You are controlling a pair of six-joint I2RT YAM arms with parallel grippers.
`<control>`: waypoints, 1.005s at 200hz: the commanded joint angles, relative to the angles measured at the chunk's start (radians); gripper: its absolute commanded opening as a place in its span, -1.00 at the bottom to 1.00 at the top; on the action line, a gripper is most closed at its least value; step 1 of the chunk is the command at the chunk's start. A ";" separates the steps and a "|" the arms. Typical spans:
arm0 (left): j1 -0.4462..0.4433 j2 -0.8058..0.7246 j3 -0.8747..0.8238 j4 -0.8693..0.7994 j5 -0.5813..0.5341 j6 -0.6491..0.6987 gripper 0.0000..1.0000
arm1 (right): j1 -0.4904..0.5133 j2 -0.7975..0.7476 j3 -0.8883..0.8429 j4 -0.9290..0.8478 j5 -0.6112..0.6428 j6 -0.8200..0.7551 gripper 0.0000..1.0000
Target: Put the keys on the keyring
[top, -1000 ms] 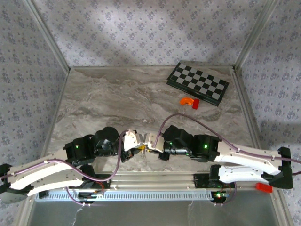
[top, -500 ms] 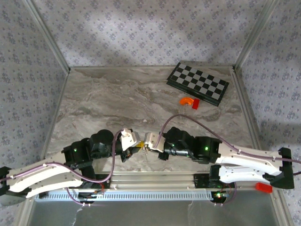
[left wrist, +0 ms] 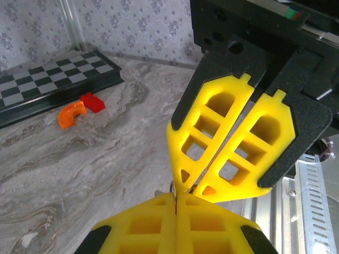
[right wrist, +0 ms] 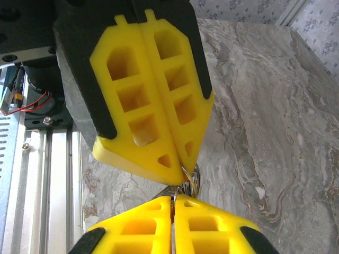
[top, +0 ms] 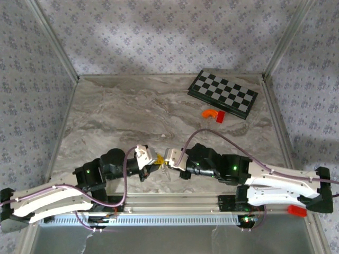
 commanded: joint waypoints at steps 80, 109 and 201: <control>-0.006 -0.063 -0.036 0.188 0.082 0.010 -1.00 | 0.013 -0.087 -0.026 0.104 -0.030 0.009 -0.67; -0.005 -0.086 -0.044 0.196 0.092 0.012 -1.00 | 0.013 -0.094 -0.029 0.099 -0.020 0.009 -0.69; -0.006 -0.124 -0.055 0.224 0.104 0.018 -1.00 | 0.012 -0.110 -0.004 0.050 -0.007 0.018 -0.43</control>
